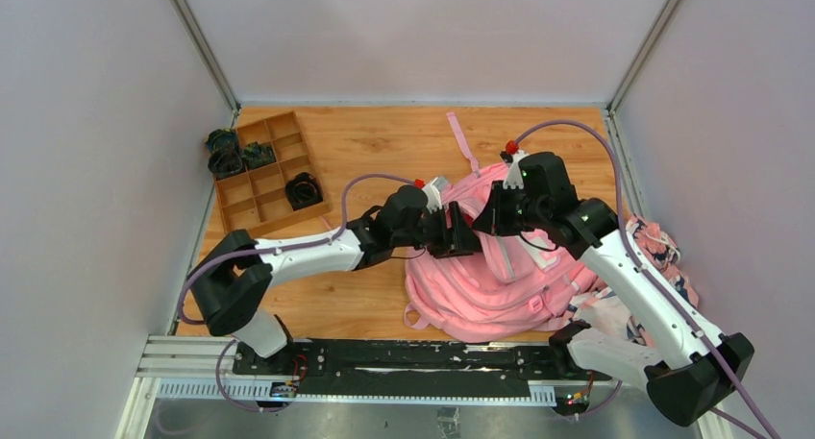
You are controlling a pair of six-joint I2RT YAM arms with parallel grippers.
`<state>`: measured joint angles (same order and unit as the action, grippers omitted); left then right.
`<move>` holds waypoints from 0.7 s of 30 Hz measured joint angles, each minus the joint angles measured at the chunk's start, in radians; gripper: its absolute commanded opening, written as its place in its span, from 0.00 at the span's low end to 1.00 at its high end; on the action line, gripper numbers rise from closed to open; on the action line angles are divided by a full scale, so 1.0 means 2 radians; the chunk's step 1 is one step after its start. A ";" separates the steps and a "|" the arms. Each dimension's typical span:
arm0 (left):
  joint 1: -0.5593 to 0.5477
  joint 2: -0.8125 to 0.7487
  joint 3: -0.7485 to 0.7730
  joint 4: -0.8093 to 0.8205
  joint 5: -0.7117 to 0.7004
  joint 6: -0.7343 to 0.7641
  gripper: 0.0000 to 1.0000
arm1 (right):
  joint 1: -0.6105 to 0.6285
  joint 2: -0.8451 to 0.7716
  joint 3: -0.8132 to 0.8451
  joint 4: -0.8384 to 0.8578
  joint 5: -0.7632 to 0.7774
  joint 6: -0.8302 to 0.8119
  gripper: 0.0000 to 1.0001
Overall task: Pack the student bag
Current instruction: Place the stationery in the student bag.
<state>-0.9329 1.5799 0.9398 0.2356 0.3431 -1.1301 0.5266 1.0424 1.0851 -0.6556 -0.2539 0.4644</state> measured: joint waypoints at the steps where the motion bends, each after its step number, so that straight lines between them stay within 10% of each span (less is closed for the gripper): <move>1: -0.002 -0.006 -0.005 0.004 0.000 0.004 0.56 | 0.000 0.001 0.000 0.001 -0.001 0.000 0.00; 8: -0.006 -0.134 -0.106 -0.020 -0.016 0.033 0.45 | -0.001 0.006 0.000 0.004 -0.006 0.002 0.00; 14: 0.007 -0.296 -0.155 -0.211 -0.113 0.066 0.47 | -0.001 0.008 -0.008 0.010 -0.011 0.002 0.00; 21: 0.174 -0.378 -0.197 -0.329 -0.239 0.093 0.61 | -0.001 0.007 -0.023 0.022 -0.018 0.006 0.00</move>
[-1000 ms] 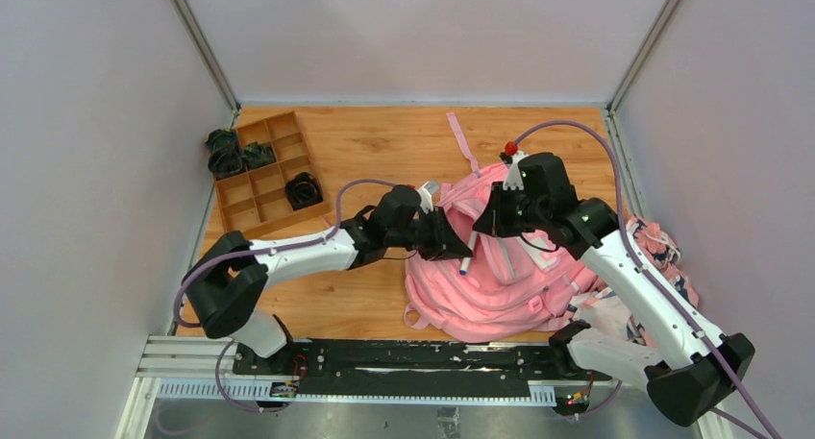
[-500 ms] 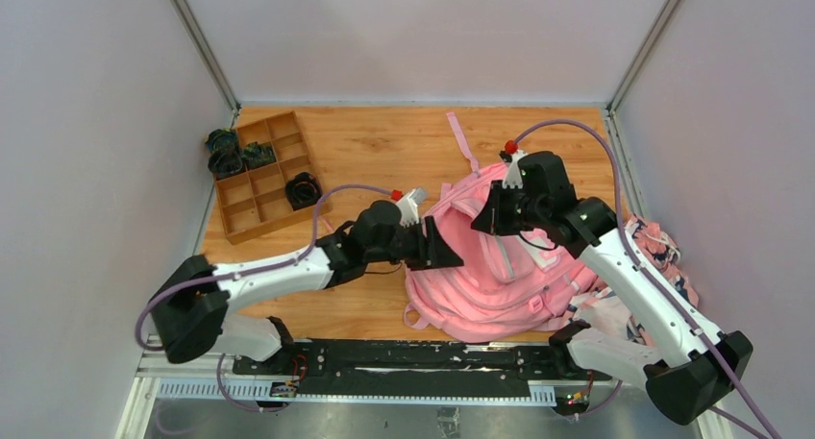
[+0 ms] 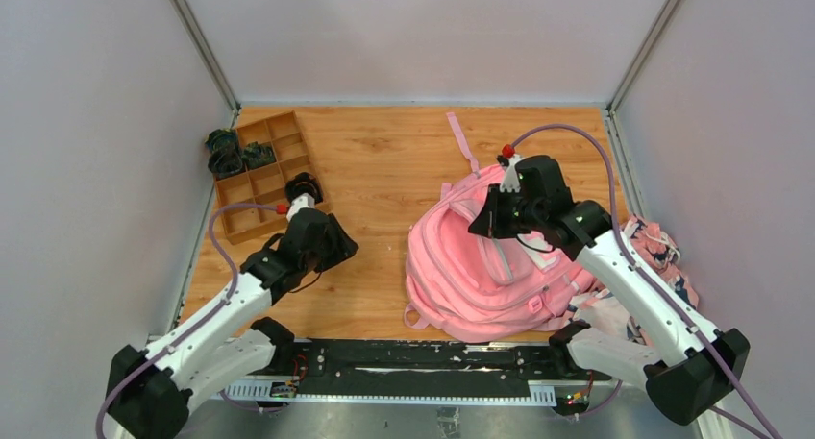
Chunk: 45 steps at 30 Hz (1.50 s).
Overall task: Pack the student bag
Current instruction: Place the stationery in the student bag, then pick up the stationery from the center of the board.
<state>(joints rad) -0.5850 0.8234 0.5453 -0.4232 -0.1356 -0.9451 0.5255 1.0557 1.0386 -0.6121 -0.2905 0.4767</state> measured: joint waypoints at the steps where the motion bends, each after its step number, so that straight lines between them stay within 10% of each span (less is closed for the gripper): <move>1: 0.014 0.010 -0.004 -0.005 -0.011 0.001 0.61 | 0.000 0.000 0.000 0.000 0.000 0.000 0.00; 18: 0.052 0.329 0.097 0.029 -0.095 0.020 0.46 | 0.000 -0.038 -0.039 0.016 0.003 0.012 0.00; 23: 0.063 0.369 0.130 0.029 -0.116 0.014 0.00 | 0.000 -0.040 -0.041 0.017 0.004 0.012 0.00; 31: 0.055 0.290 0.085 0.026 -0.061 0.038 0.00 | 0.000 -0.040 -0.041 0.015 0.016 0.009 0.00; 45: -0.120 0.096 0.107 0.046 0.166 0.074 0.00 | 0.000 -0.012 -0.012 -0.003 0.036 -0.012 0.00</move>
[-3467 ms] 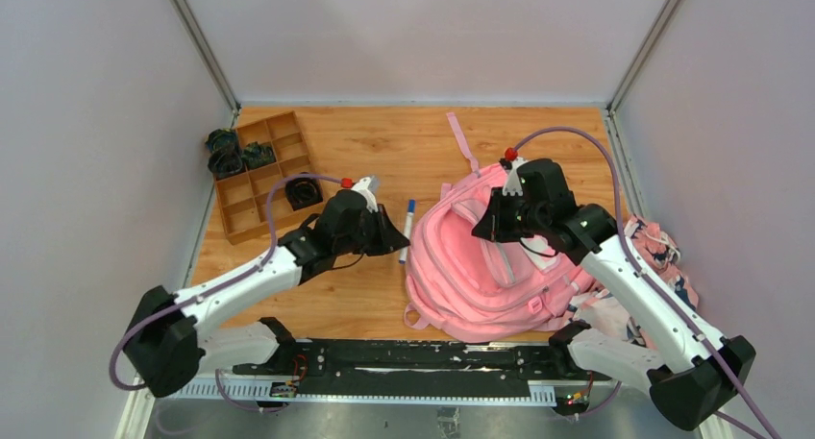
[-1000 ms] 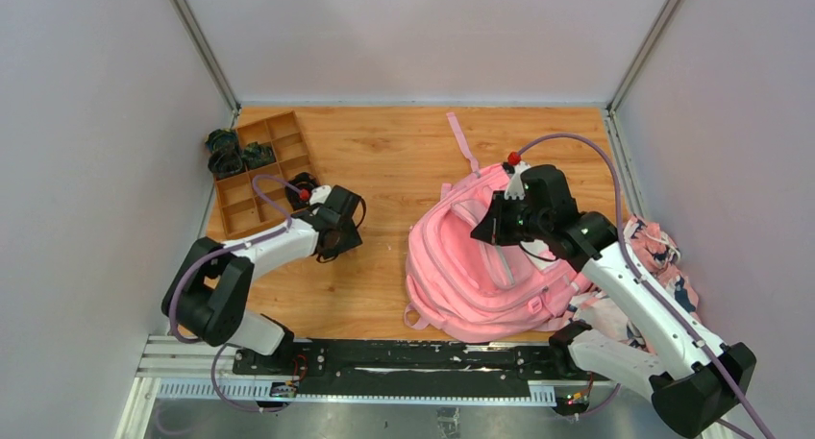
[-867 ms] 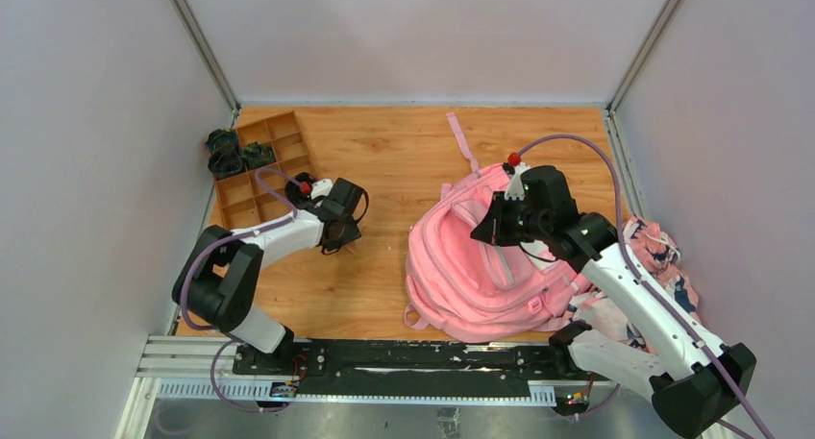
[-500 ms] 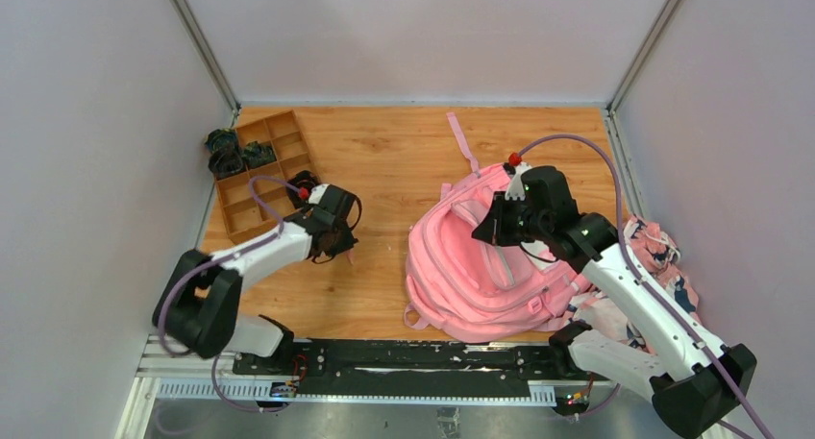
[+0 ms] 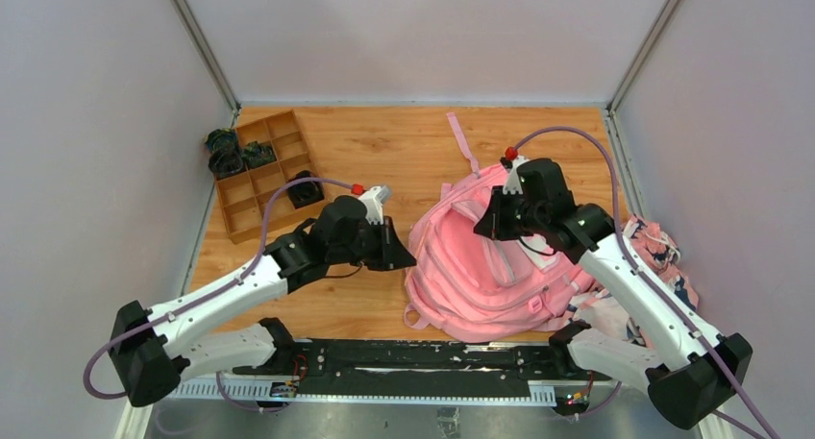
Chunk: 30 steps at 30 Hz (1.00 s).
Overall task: Pack the student bag
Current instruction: Pick up the stationery from the center of the board, then place the stationery in the student bag.
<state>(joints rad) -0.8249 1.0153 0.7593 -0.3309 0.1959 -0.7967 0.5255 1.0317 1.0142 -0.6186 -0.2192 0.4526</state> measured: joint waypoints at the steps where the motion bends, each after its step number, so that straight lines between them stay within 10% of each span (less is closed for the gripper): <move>1: -0.008 0.004 0.004 0.010 0.010 -0.008 0.00 | 0.000 0.000 0.002 -0.002 0.002 0.000 0.00; 14: -0.076 0.165 0.058 0.114 0.070 -0.101 0.00 | 0.000 -0.013 0.013 -0.022 0.023 -0.003 0.00; 30: -0.076 0.205 0.076 0.140 -0.019 -0.162 0.00 | 0.000 -0.022 0.019 -0.035 0.033 -0.003 0.00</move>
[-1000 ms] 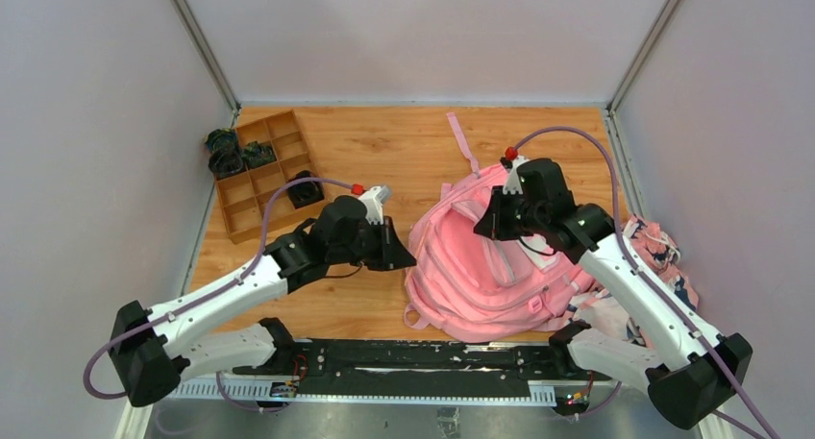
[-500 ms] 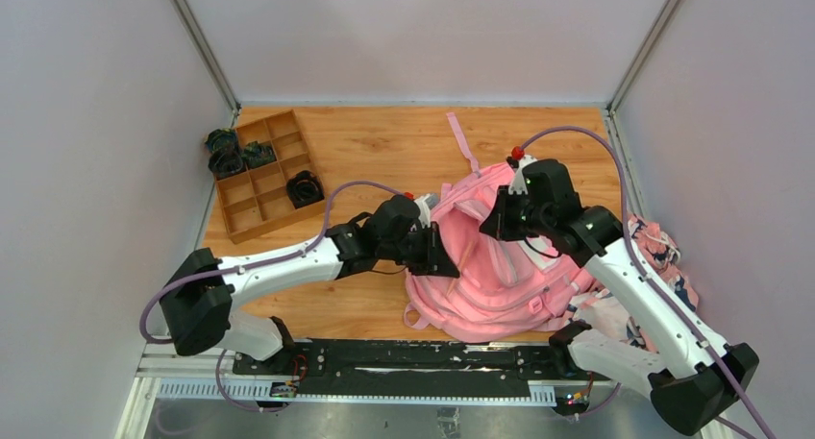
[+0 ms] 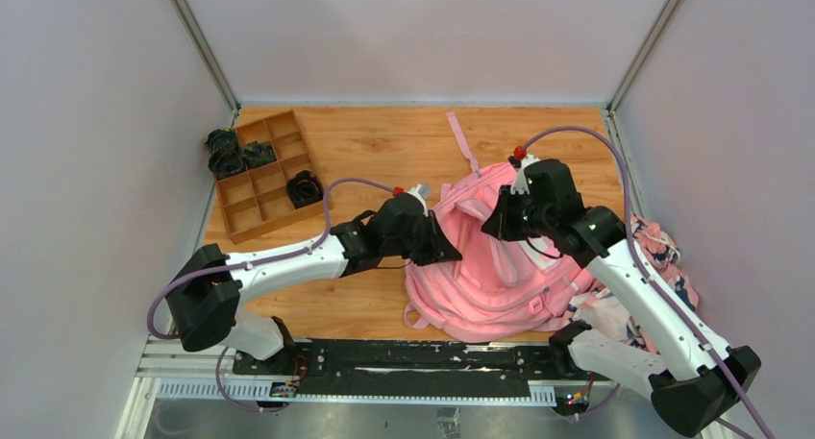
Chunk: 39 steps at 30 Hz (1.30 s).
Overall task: Pack the student bag
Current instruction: Place the stationery in the student bag.
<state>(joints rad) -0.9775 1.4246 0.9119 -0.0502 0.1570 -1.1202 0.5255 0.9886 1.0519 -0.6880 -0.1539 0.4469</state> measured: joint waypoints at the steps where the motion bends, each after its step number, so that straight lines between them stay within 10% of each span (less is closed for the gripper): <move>1: 0.000 0.000 0.001 -0.001 -0.011 -0.005 0.00 | 0.000 0.000 0.000 0.000 0.000 0.000 0.00; 7: 0.000 0.023 0.051 -0.029 -0.059 -0.023 0.00 | 0.000 -0.003 0.000 0.000 0.000 0.001 0.00; 12: 0.000 0.051 0.063 -0.020 -0.062 -0.040 0.43 | 0.000 -0.006 0.000 0.000 0.000 0.001 0.00; 26: 0.007 0.001 0.064 -0.077 -0.017 0.058 0.45 | 0.000 -0.006 0.000 -0.005 0.008 -0.012 0.00; 34: 0.126 -0.123 -0.014 -0.113 0.009 0.110 0.59 | 0.000 0.000 0.000 -0.008 -0.014 -0.029 0.00; 39: 0.165 -0.089 0.004 -0.142 -0.012 0.149 0.66 | 0.008 0.016 -0.031 0.009 -0.070 -0.029 0.39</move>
<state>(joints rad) -0.6476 1.2469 0.9192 -0.3347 0.1333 -0.8230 0.5415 1.0199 0.9905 -0.6701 -0.2932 0.3885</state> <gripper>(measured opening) 0.646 0.168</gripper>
